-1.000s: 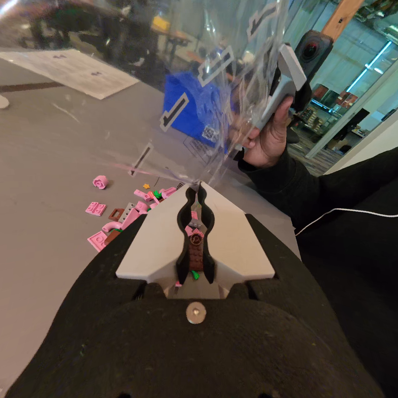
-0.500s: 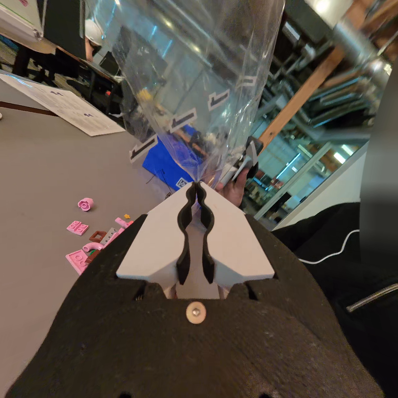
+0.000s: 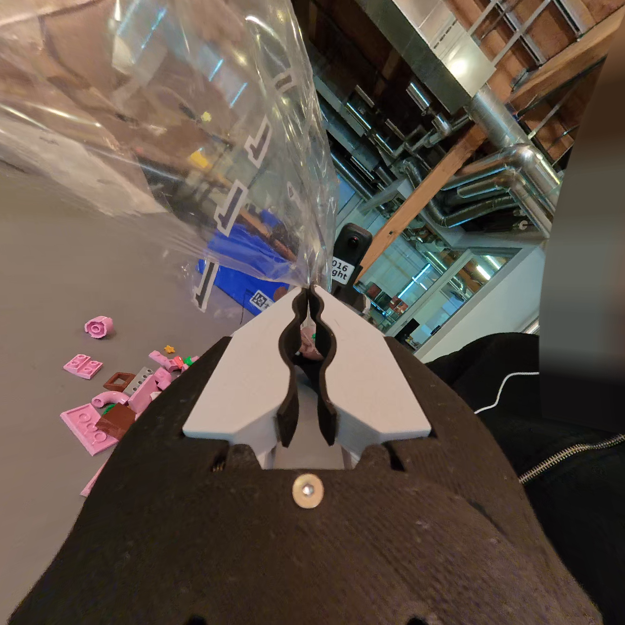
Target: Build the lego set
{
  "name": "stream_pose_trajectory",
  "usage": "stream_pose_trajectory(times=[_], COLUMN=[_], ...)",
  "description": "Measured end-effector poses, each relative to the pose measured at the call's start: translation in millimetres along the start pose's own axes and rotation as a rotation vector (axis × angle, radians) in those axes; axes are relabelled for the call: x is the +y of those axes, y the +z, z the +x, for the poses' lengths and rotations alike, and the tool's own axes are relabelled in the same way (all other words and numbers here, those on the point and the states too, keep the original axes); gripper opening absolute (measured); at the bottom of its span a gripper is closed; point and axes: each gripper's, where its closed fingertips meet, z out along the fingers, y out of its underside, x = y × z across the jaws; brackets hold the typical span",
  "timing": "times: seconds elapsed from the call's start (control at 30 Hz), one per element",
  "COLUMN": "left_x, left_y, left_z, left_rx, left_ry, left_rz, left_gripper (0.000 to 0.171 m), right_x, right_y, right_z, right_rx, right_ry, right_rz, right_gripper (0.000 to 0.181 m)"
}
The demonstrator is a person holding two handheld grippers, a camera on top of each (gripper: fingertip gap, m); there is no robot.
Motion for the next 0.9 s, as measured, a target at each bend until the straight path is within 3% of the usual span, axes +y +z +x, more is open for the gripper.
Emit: stream_pose_trajectory(times=[0.13,0.27,0.47,0.77,0.9], left_x=[13.9,24.5,41.7,32.2,28.8], left_y=[6.6,9.8,15.0,9.1,5.7], left_z=[2.0,0.5,4.0,-11.6,-25.8], left_rx=[-0.001,-0.018,0.001,-0.069,-0.172], left_ry=[0.030,0.061,0.081,0.041,0.084], left_rz=[-0.079,-0.142,-0.233,-0.185,-0.180], left_gripper=[0.000,0.000,0.000,0.000,0.034], right_x=[11.8,18.8,19.3,11.3,-4.6], right_y=[5.9,-1.2,-7.1,-8.1,-13.9], right_z=[3.9,23.0,34.1,28.9,26.6], right_rx=[-0.007,0.106,0.193,0.188,0.201], right_ry=[0.085,0.061,0.012,-0.044,-0.086], right_rz=[-0.032,-0.087,-0.118,-0.099,-0.024], right_gripper=[0.050,0.006,0.000,0.001,0.000])
